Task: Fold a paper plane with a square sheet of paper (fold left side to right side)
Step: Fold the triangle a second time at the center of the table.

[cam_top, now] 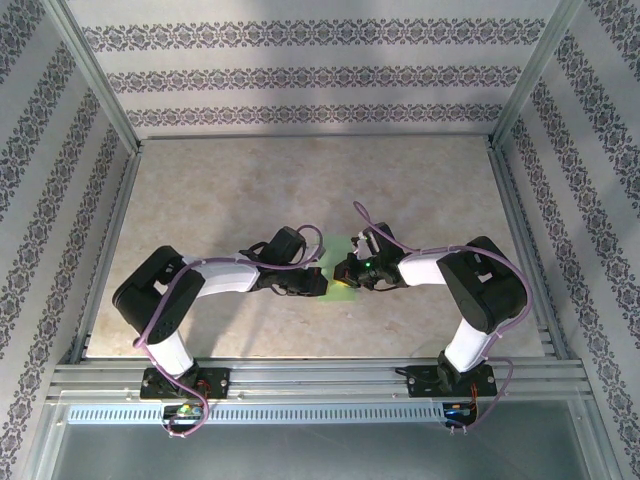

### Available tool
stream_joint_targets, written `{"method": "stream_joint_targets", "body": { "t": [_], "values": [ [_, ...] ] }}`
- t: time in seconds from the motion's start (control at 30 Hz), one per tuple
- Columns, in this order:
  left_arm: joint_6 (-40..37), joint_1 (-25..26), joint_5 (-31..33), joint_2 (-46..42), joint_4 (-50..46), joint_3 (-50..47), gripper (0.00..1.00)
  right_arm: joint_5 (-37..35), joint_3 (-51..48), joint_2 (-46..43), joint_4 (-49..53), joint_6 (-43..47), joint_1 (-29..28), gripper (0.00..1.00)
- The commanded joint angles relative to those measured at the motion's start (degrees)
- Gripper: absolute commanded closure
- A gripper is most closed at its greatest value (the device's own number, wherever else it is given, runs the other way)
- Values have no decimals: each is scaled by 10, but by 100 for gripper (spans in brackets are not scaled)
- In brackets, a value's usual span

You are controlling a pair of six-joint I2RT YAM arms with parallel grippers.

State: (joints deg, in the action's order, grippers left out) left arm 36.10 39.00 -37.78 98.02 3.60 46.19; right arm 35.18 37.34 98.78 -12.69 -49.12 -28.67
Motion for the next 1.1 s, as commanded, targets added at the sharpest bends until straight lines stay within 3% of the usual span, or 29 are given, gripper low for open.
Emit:
{"method": "stream_joint_targets", "body": {
  "t": [0.0, 1.07],
  "values": [
    [4, 6, -17, 8, 27, 3, 98, -18, -17, 12, 41, 18, -8, 100],
    [-37, 7, 24, 48, -15, -8, 99, -18, -16, 11, 44, 20, -8, 100]
  ]
}}
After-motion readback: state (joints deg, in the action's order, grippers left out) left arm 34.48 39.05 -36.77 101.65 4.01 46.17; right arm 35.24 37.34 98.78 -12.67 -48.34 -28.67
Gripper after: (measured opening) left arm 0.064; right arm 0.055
